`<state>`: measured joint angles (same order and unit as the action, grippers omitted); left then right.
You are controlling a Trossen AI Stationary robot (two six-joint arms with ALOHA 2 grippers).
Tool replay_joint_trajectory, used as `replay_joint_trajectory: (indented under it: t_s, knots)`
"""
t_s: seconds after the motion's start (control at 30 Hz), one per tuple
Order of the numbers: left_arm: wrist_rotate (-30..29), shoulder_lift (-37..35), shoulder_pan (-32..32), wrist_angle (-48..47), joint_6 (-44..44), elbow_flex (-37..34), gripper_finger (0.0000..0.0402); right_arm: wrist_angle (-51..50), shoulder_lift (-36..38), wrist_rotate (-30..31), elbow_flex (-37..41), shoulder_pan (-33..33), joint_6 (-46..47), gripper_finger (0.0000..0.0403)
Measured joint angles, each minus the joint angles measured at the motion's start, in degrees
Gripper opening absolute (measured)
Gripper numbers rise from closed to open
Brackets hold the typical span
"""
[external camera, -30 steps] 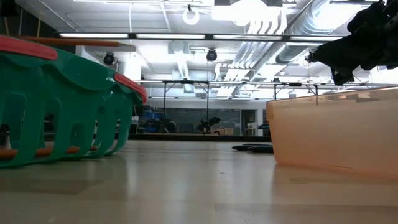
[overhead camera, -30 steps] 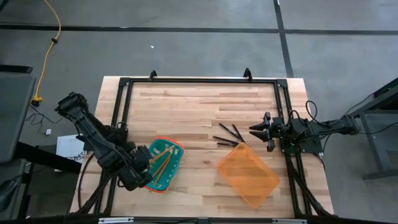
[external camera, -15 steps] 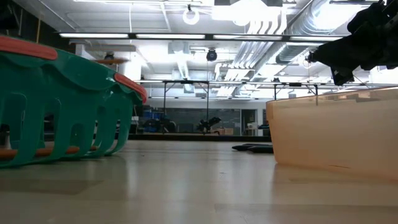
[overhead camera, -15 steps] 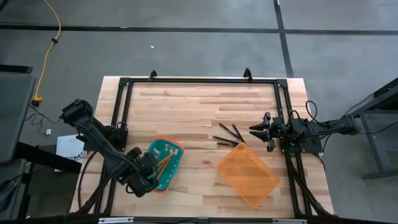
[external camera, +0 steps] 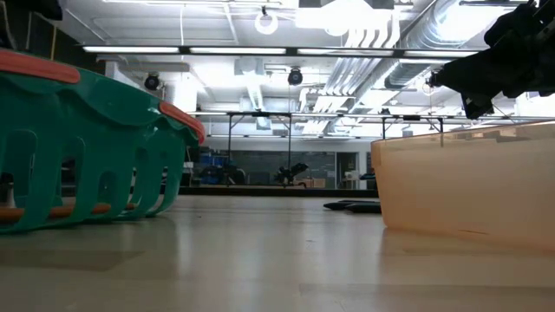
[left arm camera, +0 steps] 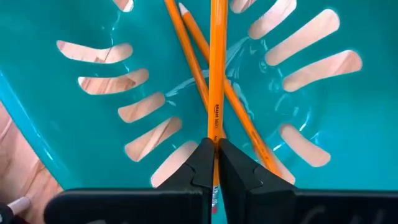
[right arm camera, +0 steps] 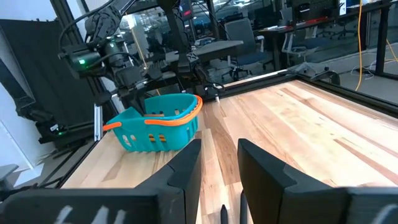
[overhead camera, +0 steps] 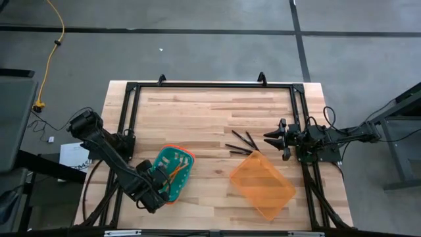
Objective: Sort pens & pencils
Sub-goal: Put the orange pencil into the blue basket, then put the black pen into the orange bin
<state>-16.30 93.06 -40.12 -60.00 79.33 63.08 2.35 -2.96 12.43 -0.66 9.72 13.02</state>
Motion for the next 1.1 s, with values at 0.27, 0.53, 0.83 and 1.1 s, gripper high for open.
replay_joint_trajectory:
  t_s: [0.27, 0.53, 0.83, 1.1]
  knots:
    - [7.4, 0.0, 2.8, 0.2, -1.9, -4.2, 0.0011, 0.0, 0.0, 0.0, 0.0, 0.0, 0.0, 0.0096]
    - [4.8, -2.6, 3.7, -0.1, -9.0, -4.5, 0.0109, 0.0, 0.0, 0.0, 0.0, 0.0, 0.0, 0.0096]
    - [-1.7, -11.3, 4.6, 0.0, -18.8, -4.5, 0.0192, 0.0, 0.0, 0.0, 0.0, 0.0, 0.0, 0.0096]
    - [-4.6, -19.7, 13.7, 6.3, -37.3, -5.1, 0.0132, 0.0, 0.0, 0.0, 0.0, 0.0, 0.0, 0.0096]
